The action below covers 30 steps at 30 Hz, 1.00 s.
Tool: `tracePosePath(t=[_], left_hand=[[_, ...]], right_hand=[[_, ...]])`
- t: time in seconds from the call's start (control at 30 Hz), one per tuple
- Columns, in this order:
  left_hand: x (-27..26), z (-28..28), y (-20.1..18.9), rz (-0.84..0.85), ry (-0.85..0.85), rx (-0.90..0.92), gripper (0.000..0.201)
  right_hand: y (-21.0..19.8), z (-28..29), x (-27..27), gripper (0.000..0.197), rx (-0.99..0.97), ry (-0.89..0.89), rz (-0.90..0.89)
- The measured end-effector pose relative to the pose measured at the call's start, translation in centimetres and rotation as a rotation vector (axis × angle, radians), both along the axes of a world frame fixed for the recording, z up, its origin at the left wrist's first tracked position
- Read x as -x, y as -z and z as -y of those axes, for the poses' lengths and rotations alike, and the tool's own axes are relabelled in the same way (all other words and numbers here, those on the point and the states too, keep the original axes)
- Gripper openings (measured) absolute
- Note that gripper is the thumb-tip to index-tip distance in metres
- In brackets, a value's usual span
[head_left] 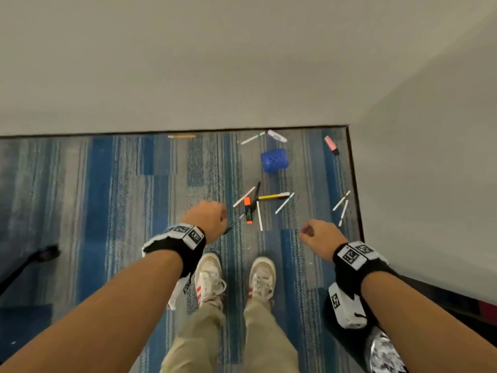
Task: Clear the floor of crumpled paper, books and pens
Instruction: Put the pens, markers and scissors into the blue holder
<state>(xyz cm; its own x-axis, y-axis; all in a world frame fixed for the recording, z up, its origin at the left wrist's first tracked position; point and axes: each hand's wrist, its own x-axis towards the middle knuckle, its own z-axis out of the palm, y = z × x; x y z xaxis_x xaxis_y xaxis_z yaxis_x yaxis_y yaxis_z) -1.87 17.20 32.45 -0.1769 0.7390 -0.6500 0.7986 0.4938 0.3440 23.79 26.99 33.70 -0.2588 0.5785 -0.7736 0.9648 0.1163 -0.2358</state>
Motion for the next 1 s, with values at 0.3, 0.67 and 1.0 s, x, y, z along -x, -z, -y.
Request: tracePosePath(t=[0.3, 0.67, 1.0], left_hand=[[-7.1, -6.9, 28.2, -0.011, 0.178, 0.094, 0.033], [-14.3, -6.8, 41.1, -0.121, 0.037, 0.045, 0.029], [-8.7, -9.3, 37.5, 0.261, -0.203, -0.244, 0.031]], right_hand=[[30.0, -4.6, -0.7, 0.024, -0.092, 0.071, 0.020], [43.5, -10.0, -1.4, 0.031, -0.284, 0.251, -0.102], [32.9, -12.8, 2.0, 0.036, -0.286, -0.208, -0.118]])
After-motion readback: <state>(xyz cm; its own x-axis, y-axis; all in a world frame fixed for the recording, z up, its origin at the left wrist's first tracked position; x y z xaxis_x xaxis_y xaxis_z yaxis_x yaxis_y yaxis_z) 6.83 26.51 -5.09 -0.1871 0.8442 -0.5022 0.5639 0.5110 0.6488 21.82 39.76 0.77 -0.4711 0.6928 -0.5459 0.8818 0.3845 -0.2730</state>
